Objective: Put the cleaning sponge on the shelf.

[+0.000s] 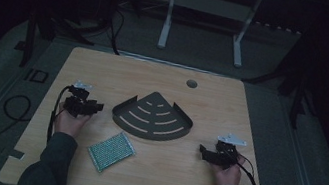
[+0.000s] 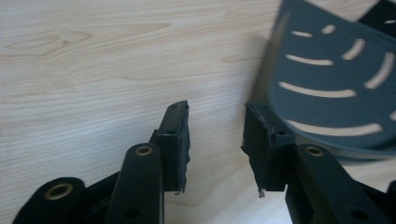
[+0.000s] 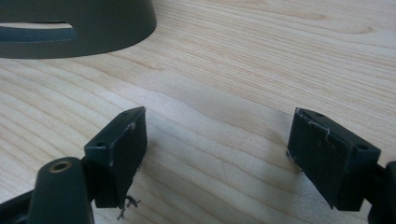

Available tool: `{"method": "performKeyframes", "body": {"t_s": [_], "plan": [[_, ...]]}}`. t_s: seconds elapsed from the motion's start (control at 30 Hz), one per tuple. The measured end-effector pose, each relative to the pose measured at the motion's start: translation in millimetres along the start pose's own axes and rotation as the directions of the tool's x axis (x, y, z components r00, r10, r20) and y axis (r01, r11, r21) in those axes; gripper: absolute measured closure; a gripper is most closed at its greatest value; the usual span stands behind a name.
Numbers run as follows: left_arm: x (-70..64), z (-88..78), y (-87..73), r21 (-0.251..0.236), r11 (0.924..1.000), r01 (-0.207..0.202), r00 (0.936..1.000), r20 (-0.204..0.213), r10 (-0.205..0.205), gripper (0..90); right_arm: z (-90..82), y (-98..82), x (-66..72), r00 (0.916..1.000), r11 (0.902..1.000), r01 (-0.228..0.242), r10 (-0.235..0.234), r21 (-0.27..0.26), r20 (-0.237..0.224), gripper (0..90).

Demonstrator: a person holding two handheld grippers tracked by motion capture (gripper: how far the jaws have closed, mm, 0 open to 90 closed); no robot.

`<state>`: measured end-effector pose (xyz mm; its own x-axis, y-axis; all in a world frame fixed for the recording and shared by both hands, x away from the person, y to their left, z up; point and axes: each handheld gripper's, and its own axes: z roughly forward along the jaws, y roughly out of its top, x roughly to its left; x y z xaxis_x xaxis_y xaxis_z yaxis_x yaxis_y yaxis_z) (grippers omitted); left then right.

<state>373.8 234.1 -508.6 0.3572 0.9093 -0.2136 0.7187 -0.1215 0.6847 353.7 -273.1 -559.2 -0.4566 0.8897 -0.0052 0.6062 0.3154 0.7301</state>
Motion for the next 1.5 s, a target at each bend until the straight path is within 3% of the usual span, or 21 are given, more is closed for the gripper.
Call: {"method": "performKeyframes", "body": {"t_s": [0.27,0.43,0.7,1.0,1.2,1.37,1.5], "plan": [[-24.3,-9.1,-4.2,-0.002,0.9974,-0.073,0.9929,0.094,0.072,80.6,0.0,0.0,0.0,1.0,1.0,-0.001,0.001,0.0,0.0,19.3],[-42.9,-11.0,-7.5,-0.008,0.9904,-0.138,0.9822,0.127,0.138,89.6,0.0,0.0,-0.1,1.0,1.0,0.001,-0.001,0.0,0.0,19.3],[-60.8,-9.5,-15.9,0.022,0.9795,-0.2,0.9657,0.173,0.194,89.9,-0.1,0.0,0.0,1.0,1.0,-0.001,0.001,0.0,0.0,19.3],[-66.6,-12.0,-38.1,0.061,0.9719,-0.227,0.9512,0.228,0.208,90.0,-0.1,0.0,0.0,1.0,1.0,0.0,0.0,0.0,0.0,19.3],[-73.5,-13.2,-48.5,0.103,0.9612,-0.256,0.9421,0.25,0.224,90.0,-0.1,0.0,0.0,1.0,1.0,0.0,0.0,0.0,0.0,19.3],[-74.7,-8.5,-53.9,0.137,0.9532,-0.27,0.9392,0.256,0.229,90.0,-0.1,0.0,0.0,1.0,1.0,0.0,0.0,0.0,0.0,19.3],[-72.9,-4.0,-57.5,0.172,0.9465,-0.273,0.9445,0.234,0.23,90.0,-0.1,0.0,0.0,1.0,1.0,0.001,-0.001,0.001,0.0,19.3]]}}
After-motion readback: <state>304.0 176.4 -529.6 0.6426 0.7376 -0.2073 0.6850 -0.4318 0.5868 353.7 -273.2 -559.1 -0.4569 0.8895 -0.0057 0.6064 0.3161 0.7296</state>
